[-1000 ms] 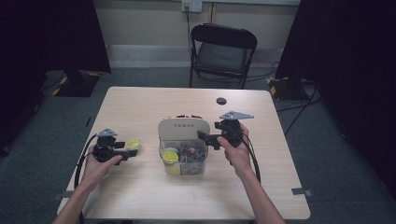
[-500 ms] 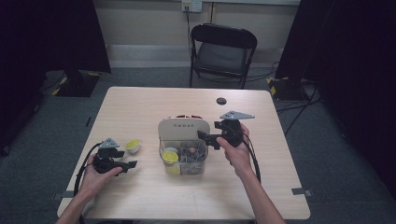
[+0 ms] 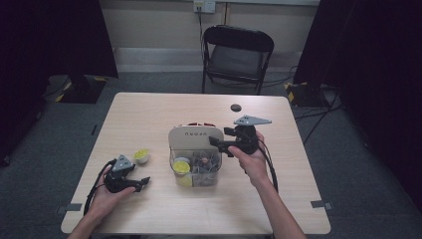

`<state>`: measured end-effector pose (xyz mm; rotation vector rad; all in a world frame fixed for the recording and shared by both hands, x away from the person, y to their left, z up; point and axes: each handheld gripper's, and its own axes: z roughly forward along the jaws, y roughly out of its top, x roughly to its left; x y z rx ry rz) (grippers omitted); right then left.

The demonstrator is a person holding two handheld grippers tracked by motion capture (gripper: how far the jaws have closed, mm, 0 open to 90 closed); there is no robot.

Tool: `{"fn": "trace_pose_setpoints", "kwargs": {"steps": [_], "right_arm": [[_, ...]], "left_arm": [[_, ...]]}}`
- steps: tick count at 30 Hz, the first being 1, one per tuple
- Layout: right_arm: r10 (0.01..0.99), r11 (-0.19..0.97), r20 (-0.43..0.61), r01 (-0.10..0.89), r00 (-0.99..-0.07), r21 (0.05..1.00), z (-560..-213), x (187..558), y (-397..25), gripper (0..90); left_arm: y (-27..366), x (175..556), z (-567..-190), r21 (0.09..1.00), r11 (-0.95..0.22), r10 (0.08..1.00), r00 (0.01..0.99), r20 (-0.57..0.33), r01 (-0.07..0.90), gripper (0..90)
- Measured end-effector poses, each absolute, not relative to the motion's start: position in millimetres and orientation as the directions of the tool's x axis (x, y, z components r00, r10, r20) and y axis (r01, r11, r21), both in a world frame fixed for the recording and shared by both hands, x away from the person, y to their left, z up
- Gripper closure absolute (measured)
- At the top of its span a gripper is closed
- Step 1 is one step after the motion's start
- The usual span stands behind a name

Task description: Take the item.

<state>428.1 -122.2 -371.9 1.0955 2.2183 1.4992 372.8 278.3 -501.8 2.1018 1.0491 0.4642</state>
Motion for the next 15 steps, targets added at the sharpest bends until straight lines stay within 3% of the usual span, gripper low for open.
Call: {"fn": "trace_pose_setpoints", "kwargs": {"steps": [3,7,15], "right_arm": [[0.696,0.18,0.205,0.443,-0.689,0.878,-370.2,428.4,-122.5,29.2],[0.667,0.173,0.224,0.441,-0.71,0.881,-368.2,429.2,-121.6,40.3],[0.637,0.191,0.215,0.422,-0.74,0.886,-364.3,420.5,-116.8,43.4]], "left_arm": [[277.9,373.5,-501.7,0.738,-0.406,0.801,0.599,0.002,0.539,16.2],[277.5,374.1,-502.0,0.739,-0.394,0.806,0.592,-0.008,0.547,15.1],[277.6,374.3,-502.0,0.739,-0.395,0.805,0.593,-0.008,0.546,14.8]]}}
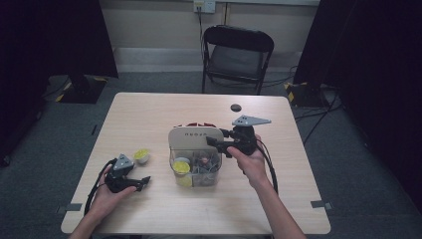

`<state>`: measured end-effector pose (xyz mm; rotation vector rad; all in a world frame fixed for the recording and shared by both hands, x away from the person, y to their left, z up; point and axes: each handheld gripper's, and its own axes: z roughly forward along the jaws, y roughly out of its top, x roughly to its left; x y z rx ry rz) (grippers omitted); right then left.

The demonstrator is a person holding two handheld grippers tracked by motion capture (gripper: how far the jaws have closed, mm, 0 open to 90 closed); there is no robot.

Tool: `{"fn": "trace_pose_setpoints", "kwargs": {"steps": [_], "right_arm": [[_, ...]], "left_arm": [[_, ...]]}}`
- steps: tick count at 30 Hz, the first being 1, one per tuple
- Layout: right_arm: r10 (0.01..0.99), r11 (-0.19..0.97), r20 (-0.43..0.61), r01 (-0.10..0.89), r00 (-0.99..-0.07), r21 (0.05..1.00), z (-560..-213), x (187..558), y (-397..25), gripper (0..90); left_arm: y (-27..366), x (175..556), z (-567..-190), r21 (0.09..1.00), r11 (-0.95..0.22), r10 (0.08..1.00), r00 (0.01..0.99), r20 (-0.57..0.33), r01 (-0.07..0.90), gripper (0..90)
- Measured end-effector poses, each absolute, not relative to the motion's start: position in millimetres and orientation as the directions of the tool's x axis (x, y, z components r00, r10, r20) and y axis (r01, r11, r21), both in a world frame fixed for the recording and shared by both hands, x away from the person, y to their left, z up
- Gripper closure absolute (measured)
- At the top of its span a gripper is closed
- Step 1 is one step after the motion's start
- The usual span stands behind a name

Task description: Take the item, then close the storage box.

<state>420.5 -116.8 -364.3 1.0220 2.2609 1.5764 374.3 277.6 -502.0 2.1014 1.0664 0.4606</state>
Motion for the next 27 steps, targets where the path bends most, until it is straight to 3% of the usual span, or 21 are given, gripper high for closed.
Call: {"fn": "trace_pose_setpoints", "kwargs": {"steps": [27], "right_arm": [[0.627,0.218,0.224,0.443,-0.747,0.87,-371,408,-120,44.0]], "left_arm": [[278,375,-502,0.738,-0.399,0.804,0.595,-0.004,0.544,14.8]]}}
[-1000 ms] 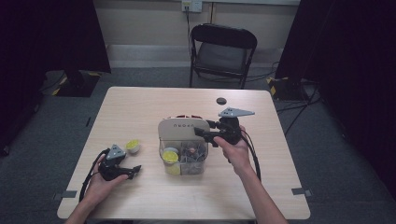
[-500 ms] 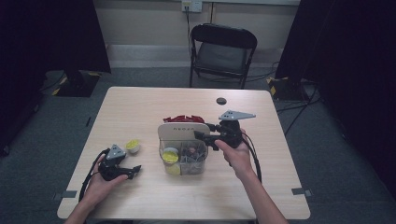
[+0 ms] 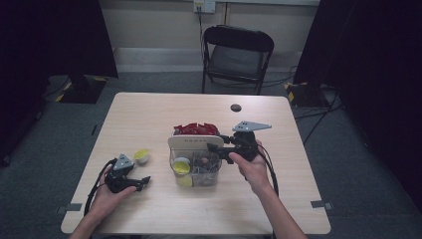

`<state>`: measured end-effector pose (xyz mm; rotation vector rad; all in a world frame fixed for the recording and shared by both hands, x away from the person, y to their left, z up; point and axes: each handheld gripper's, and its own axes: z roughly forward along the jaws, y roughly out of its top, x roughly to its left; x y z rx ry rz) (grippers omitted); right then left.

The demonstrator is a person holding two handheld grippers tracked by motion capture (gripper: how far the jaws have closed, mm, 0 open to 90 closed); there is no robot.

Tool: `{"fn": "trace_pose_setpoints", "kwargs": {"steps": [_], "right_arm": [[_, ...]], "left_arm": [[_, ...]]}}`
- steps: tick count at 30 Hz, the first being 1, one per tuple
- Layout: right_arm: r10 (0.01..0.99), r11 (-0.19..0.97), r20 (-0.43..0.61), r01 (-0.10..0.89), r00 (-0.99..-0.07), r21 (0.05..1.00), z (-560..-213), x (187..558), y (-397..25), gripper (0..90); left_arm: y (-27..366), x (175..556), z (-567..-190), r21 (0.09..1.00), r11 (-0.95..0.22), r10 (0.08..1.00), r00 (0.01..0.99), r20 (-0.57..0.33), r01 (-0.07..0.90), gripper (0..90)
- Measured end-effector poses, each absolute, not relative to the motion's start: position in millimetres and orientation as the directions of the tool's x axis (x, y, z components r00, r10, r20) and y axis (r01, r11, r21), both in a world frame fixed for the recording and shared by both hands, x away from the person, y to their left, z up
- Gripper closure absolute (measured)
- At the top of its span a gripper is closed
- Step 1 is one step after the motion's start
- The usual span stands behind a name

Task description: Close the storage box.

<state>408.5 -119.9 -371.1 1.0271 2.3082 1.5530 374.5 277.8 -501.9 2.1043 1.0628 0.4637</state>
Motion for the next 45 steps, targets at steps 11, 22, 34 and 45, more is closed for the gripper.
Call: {"fn": "trace_pose_setpoints", "kwargs": {"steps": [11,22,34,45], "right_arm": [[0.612,0.22,0.231,0.443,-0.757,0.869,-374,405,-117,43.5],[0.611,0.236,0.221,0.441,-0.76,0.866,-377,401,-116,40.1],[0.646,0.234,0.211,0.454,-0.734,0.86,-381,395,-122,25.2],[0.673,0.229,0.209,0.469,-0.709,0.853,-390,391,-129,17.3]], "left_arm": [[278,376,-502,0.737,-0.404,0.8,0.6,-0.002,0.541,14.7],[278,376,-502,0.737,-0.404,0.8,0.6,-0.002,0.542,14.7],[278,376,-502,0.737,-0.404,0.8,0.6,-0.002,0.542,14.7],[278,376,-502,0.737,-0.403,0.801,0.599,-0.003,0.542,14.7]]}}
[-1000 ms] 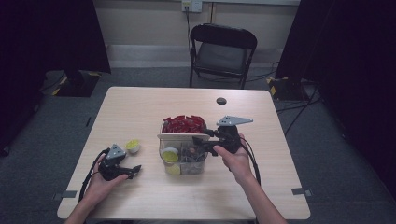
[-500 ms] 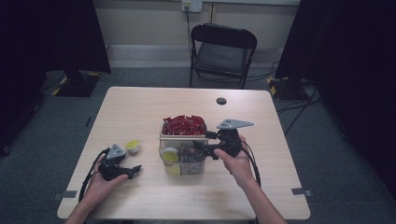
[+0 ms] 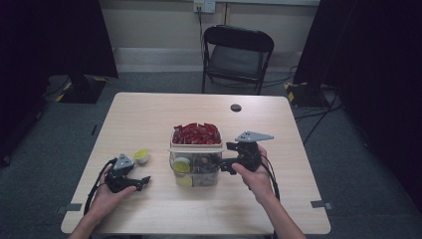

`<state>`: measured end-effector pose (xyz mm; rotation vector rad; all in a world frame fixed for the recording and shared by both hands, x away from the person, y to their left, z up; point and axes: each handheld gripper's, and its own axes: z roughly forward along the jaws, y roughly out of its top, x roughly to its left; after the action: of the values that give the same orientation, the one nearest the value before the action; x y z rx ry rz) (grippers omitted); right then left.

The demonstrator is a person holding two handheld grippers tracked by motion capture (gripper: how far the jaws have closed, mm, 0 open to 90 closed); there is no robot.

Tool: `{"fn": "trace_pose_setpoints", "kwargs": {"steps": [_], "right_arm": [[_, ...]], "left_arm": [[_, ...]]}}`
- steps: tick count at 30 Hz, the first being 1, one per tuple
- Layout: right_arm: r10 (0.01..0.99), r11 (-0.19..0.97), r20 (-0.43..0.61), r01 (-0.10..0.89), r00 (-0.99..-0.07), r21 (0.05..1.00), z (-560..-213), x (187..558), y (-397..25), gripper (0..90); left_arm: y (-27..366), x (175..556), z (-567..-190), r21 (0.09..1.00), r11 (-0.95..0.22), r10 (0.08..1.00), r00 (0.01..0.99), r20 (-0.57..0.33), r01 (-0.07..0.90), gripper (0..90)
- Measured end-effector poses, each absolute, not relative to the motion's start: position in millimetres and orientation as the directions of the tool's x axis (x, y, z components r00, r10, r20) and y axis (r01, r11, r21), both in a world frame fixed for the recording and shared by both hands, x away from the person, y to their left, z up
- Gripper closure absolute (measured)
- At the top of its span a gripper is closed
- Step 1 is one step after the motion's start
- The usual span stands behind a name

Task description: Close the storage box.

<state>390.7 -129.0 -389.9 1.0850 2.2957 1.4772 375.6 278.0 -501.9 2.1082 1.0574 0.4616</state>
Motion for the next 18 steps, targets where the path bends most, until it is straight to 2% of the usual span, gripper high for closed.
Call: {"fn": "trace_pose_setpoints", "kwargs": {"steps": [18], "right_arm": [[0.653,0.242,0.234,0.491,-0.72,0.837,-406,382,-123,15.2]], "left_arm": [[278,376,-502,0.738,-0.401,0.802,0.598,-0.004,0.543,14.7]]}}
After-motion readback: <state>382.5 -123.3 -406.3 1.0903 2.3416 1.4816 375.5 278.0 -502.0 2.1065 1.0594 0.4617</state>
